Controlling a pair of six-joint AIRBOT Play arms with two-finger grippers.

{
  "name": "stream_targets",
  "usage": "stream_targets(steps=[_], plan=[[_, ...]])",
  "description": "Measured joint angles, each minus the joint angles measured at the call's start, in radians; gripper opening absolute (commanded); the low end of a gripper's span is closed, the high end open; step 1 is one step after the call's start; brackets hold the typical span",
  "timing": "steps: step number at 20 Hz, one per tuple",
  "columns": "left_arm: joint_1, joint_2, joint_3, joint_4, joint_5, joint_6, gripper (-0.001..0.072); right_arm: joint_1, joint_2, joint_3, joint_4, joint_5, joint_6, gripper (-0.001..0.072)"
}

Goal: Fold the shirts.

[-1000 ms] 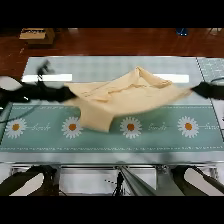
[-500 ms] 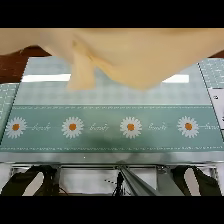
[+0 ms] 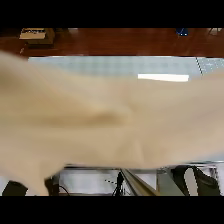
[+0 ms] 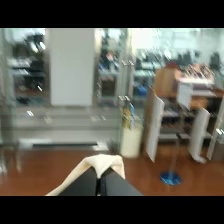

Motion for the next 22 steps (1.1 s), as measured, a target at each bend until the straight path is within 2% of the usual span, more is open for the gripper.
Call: stream_targets(steps=[6,10,12,16,22], plan=[[0.0,-0.029,-0.013,0.008,-0.214,-0.064,0.0023,0.057,-0.1,0.031,-0.128,0.426,-0.005,0.0028],[0.0,-0.106,-0.157,0.012,-0.305,-0.039,0.0023,0.112,-0.259,0.034,-0.159,0.552,-0.023,0.0028],[-0.001,-0.158,-0.262,0.012,-0.282,-0.019,0.0023,0.147,-0.372,0.035,-0.177,0.578,-0.027,0.0028],[-0.003,-0.312,-0.439,0.003,-0.142,0.044,0.0024,0.271,-0.632,0.035,-0.19,0.576,-0.032,0.0029],[-0.003,-0.622,-0.515,-0.001,0.052,0.142,0.0025,0.416,-0.954,0.035,-0.234,0.324,-0.024,0.0029]])
